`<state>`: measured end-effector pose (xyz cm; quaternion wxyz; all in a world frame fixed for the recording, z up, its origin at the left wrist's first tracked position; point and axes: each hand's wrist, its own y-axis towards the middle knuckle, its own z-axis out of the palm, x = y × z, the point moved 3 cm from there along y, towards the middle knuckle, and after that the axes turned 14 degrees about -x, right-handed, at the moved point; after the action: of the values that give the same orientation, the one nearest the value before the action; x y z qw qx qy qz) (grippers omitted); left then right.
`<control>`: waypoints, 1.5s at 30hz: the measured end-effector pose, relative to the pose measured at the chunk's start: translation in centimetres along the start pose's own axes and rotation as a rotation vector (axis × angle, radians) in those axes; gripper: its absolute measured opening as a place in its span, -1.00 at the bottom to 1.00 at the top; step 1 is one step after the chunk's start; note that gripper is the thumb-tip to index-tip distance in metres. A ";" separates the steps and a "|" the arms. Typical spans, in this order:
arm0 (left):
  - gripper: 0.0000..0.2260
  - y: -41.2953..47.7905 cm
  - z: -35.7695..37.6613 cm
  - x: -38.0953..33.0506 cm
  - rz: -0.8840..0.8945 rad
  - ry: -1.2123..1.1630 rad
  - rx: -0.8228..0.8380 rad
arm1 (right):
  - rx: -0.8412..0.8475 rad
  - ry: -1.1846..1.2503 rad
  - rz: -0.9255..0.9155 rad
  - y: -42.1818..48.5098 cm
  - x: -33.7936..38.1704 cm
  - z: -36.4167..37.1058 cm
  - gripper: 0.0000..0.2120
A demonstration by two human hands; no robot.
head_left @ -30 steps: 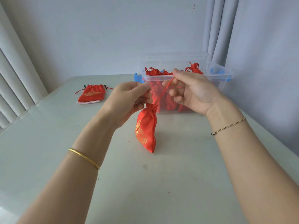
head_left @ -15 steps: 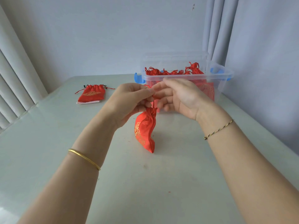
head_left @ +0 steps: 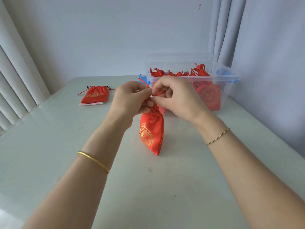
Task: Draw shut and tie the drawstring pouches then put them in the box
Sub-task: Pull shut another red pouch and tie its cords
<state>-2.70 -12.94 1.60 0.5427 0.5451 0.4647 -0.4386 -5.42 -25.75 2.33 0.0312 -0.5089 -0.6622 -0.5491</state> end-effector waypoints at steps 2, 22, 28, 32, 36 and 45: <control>-0.92 0.1 0.0 0.0 0.005 0.006 -0.018 | -0.014 -0.082 -0.109 0.0 0.5 0.0 -0.95; -0.93 -0.5 -0.4 -1.9 0.601 0.504 -0.077 | 0.004 0.680 0.926 -0.6 -2.3 0.6 -0.75; -0.97 -0.4 -0.3 -1.6 0.687 0.644 -0.106 | 0.066 0.819 1.022 -0.9 -2.1 0.8 -0.76; -0.99 -0.2 0.0 -1.2 0.688 0.658 -0.086 | 0.088 0.785 0.948 -0.7 -2.3 0.5 -0.81; -0.95 0.1 -0.2 -1.0 0.602 0.562 -0.078 | 0.033 0.458 0.722 -0.1 -2.9 -1.2 -0.93; -0.86 0.4 -0.4 0.3 0.209 0.330 0.078 | 0.068 0.131 0.588 -0.6 -3.9 -1.8 -0.96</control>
<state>-2.29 -12.53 1.33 0.4801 0.6756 0.4709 -0.3022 -4.93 -29.55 0.28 0.2485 -0.6407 -0.5011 -0.5260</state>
